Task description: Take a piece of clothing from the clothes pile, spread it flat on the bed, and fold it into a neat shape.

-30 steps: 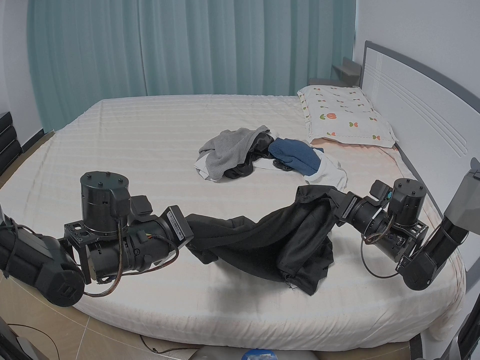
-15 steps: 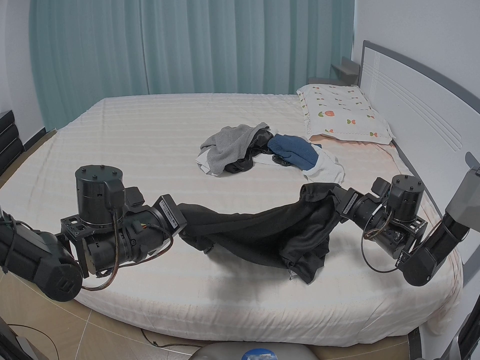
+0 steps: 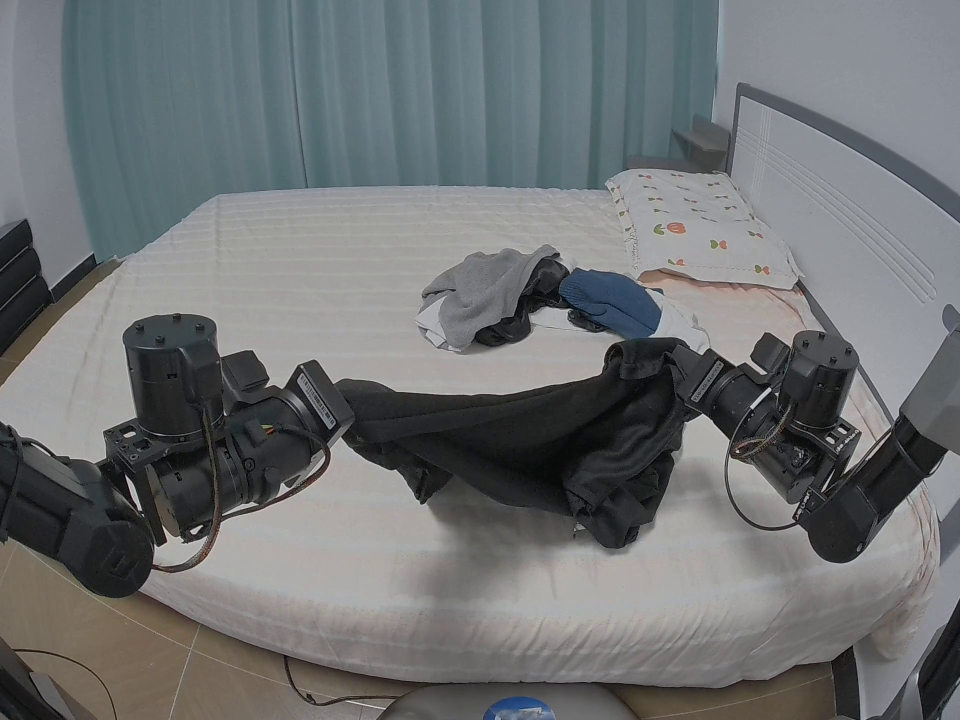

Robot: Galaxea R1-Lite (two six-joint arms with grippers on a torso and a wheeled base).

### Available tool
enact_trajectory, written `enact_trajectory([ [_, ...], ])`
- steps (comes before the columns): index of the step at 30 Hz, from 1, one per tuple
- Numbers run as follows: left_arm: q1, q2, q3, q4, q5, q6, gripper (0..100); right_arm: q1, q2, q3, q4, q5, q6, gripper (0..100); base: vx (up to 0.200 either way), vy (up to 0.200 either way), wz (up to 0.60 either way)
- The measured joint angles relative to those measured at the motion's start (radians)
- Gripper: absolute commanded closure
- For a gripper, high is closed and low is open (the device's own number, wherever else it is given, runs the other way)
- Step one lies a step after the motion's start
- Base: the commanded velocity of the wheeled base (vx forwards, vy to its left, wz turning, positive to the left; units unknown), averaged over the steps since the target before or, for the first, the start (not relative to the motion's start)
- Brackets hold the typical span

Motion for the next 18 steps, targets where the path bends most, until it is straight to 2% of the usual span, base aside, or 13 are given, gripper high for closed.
enact_trajectory([
  [18,0.007,-0.017,0.008,-0.008,-0.004,0.002,100,-0.011,-0.043,0.006,0.005,0.015,0.001,100,0.0,0.2,0.0],
])
